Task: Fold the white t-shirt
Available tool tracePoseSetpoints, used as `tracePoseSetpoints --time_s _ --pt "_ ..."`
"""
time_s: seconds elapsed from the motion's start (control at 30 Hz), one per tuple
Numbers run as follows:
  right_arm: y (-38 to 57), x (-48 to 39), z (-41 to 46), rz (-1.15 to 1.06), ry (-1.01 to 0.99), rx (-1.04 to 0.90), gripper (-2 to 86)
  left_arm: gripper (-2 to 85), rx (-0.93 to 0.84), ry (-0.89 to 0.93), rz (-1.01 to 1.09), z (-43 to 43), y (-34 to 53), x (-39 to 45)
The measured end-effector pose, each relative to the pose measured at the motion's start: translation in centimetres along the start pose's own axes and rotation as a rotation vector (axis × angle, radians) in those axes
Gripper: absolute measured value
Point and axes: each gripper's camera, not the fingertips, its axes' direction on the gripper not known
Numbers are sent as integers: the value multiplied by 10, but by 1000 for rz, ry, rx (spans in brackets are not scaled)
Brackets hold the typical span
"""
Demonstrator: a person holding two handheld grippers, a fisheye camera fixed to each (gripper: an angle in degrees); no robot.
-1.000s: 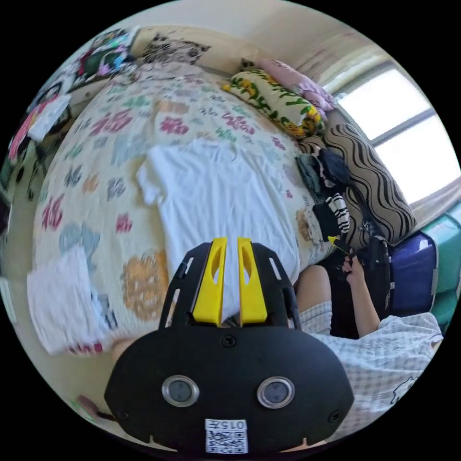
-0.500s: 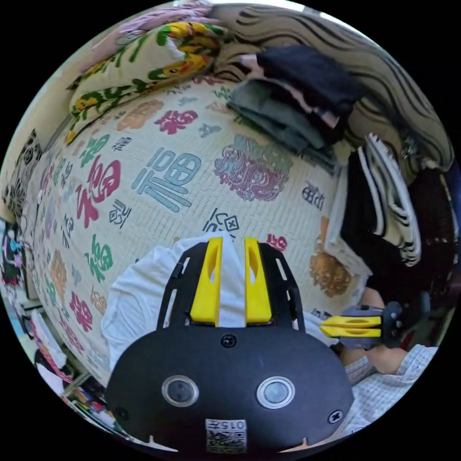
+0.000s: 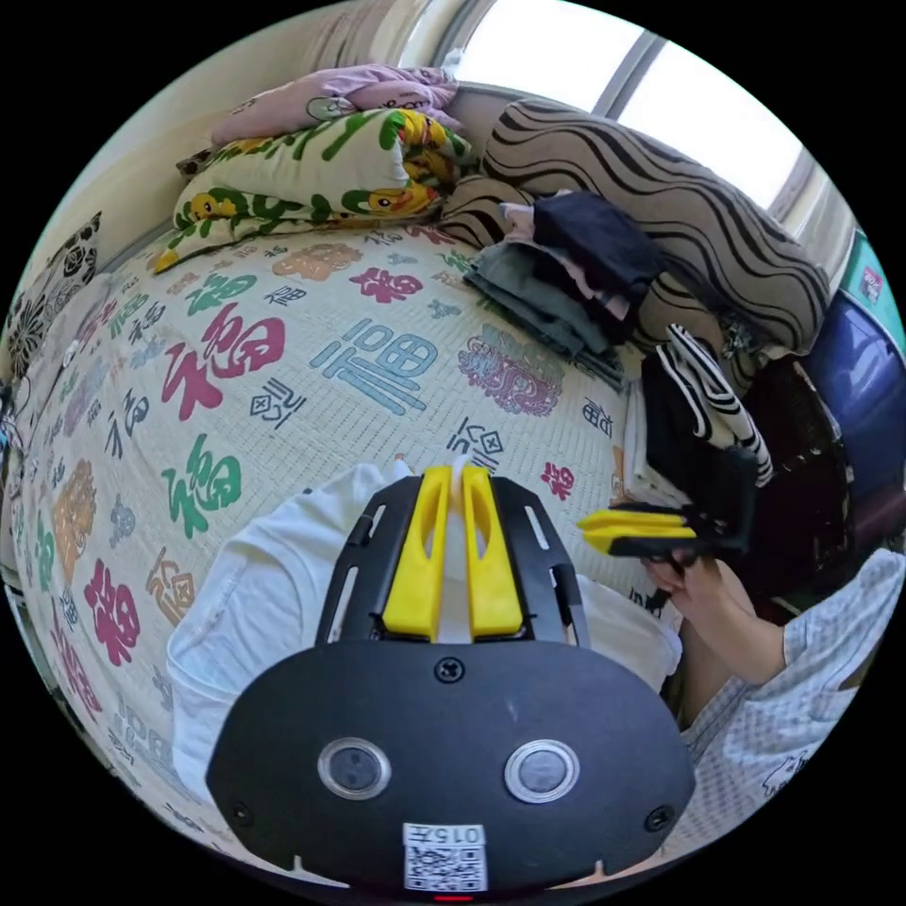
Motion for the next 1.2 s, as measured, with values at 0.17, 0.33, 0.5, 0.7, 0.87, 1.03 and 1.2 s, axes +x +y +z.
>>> tracePoseSetpoints --time_s 0.17,0.33,0.5,0.7,0.87,1.03,1.2 --pt "-44 0 43 26 -297 -118 85 4 85 115 -13 0 13 -30" --pt "-64 -14 65 29 -448 -156 30 4 138 167 -3 10 3 -45" --pt "-56 -44 23 3 -202 90 4 6 195 298 -32 44 -17 -58" --pt "-48 -93 8 -4 318 266 3 26 129 283 -125 136 -42 -56" --pt "-63 -102 31 -4 306 97 62 58 169 199 -158 148 -23 -66" --pt "-99 -117 53 25 204 35 82 66 238 157 -175 130 17 -80" --pt "-144 -148 89 -23 215 -141 35 64 240 174 -197 134 65 -85"
